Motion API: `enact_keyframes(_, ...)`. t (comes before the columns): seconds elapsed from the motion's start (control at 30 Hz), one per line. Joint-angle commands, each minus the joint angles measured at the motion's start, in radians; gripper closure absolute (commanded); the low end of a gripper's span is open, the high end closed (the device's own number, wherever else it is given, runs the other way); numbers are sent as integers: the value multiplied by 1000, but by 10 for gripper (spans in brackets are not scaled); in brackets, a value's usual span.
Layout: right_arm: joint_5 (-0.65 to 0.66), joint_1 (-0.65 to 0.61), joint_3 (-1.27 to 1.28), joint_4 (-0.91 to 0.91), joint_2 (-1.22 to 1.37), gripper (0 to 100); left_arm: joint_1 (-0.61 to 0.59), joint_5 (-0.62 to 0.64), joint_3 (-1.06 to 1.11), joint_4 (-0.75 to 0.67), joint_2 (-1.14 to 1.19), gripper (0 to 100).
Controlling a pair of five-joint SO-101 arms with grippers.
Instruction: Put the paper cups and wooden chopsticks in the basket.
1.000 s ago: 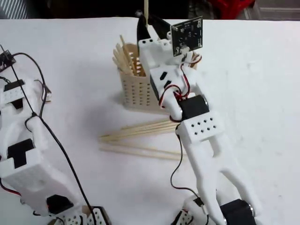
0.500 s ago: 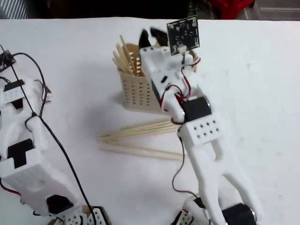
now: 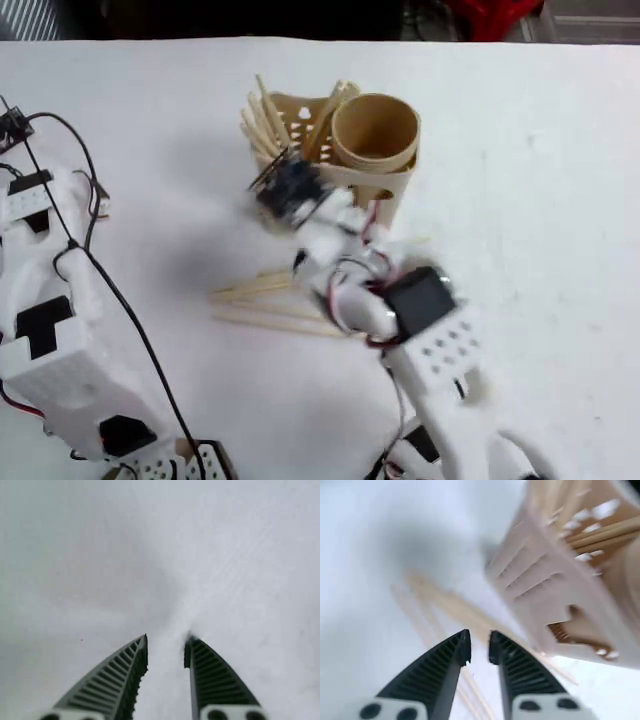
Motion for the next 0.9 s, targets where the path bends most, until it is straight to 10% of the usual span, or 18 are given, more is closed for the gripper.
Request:
enact_keyframes(0.0,163,-71,149,-70,101,853,13,-11,-46,-5,-4,861)
enact_keyframes(0.4,285,-44,322,-526,469,889,12,-11,-46,-5,-4,861)
enact_keyframes(0.87,290,-7,322,-556,567,973,12,-11,-46,-5,-4,861)
